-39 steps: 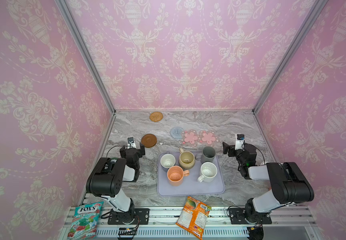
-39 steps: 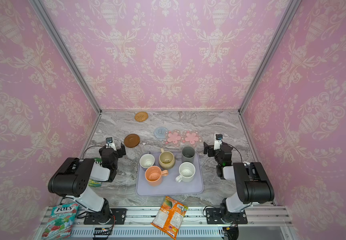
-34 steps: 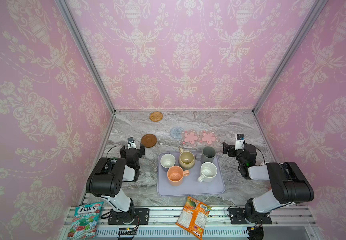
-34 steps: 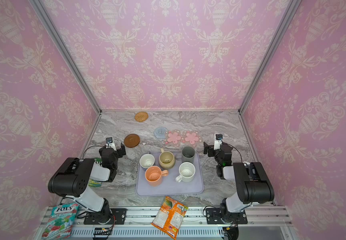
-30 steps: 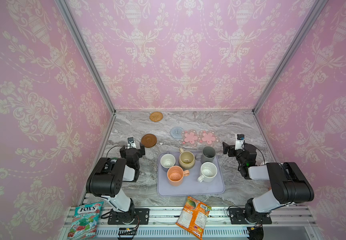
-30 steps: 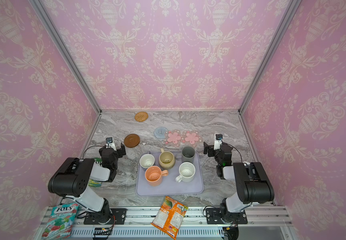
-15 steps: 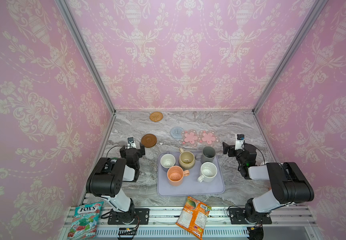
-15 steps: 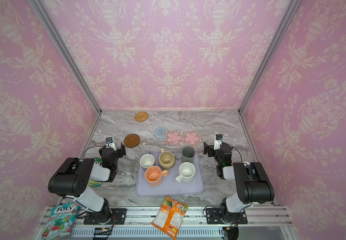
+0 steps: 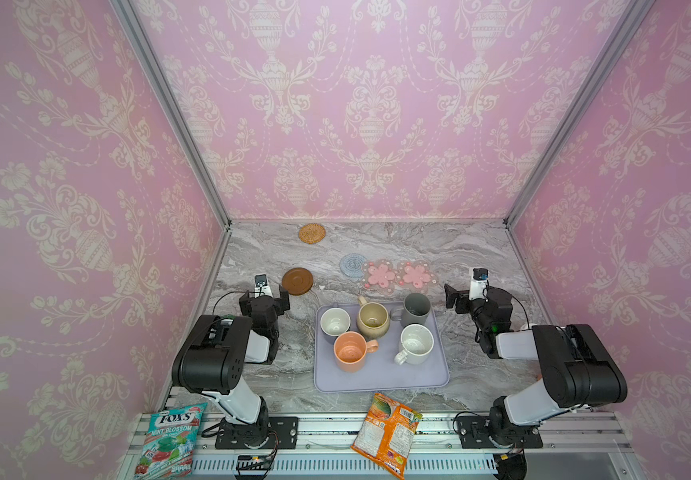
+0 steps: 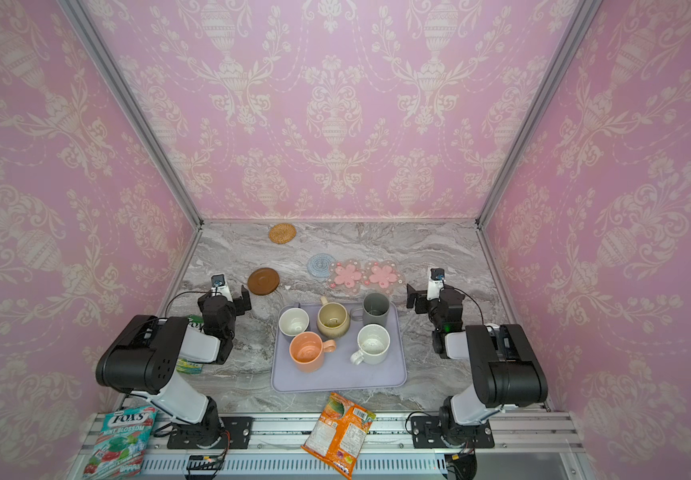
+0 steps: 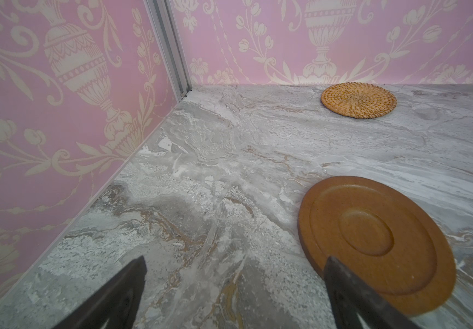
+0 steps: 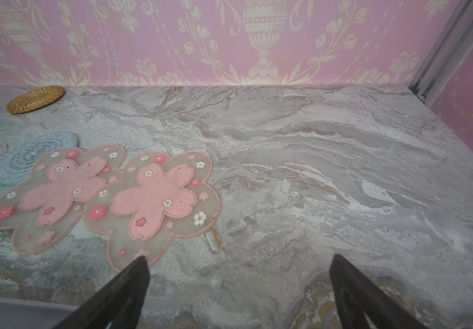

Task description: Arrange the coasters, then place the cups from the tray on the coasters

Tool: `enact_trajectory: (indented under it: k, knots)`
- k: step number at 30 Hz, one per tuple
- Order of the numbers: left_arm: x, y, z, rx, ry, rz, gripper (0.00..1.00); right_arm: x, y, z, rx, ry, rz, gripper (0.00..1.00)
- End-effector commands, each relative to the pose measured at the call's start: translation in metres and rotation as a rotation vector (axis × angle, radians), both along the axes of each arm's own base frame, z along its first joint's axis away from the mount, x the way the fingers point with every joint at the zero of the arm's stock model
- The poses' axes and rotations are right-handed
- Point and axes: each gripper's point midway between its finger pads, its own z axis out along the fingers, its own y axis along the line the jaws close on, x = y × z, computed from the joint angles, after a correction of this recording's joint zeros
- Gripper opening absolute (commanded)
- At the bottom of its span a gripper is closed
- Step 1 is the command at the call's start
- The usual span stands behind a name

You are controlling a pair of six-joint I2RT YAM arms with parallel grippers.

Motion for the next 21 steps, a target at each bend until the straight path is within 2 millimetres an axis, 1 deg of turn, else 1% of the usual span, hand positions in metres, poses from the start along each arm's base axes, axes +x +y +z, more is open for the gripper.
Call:
enact_trajectory:
  k: [1, 16, 19, 21]
  knots:
    - [0.006, -0.003, 0.005, 0.021, -0.012, -0.015, 0.99, 0.004, 0.005, 0.002, 0.002, -0.004, 0.022, 1.00]
    - [0.006, -0.003, 0.005, 0.020, -0.014, -0.016, 0.99, 0.004, 0.005, 0.002, 0.006, -0.003, 0.024, 1.00]
    - [0.003, -0.002, 0.011, 0.023, -0.032, -0.007, 0.99, 0.003, 0.005, 0.002, 0.006, -0.002, 0.023, 1.00]
    - [0.000, 0.001, 0.018, 0.020, -0.042, 0.008, 0.99, 0.005, 0.003, 0.004, 0.006, 0.014, 0.012, 0.98]
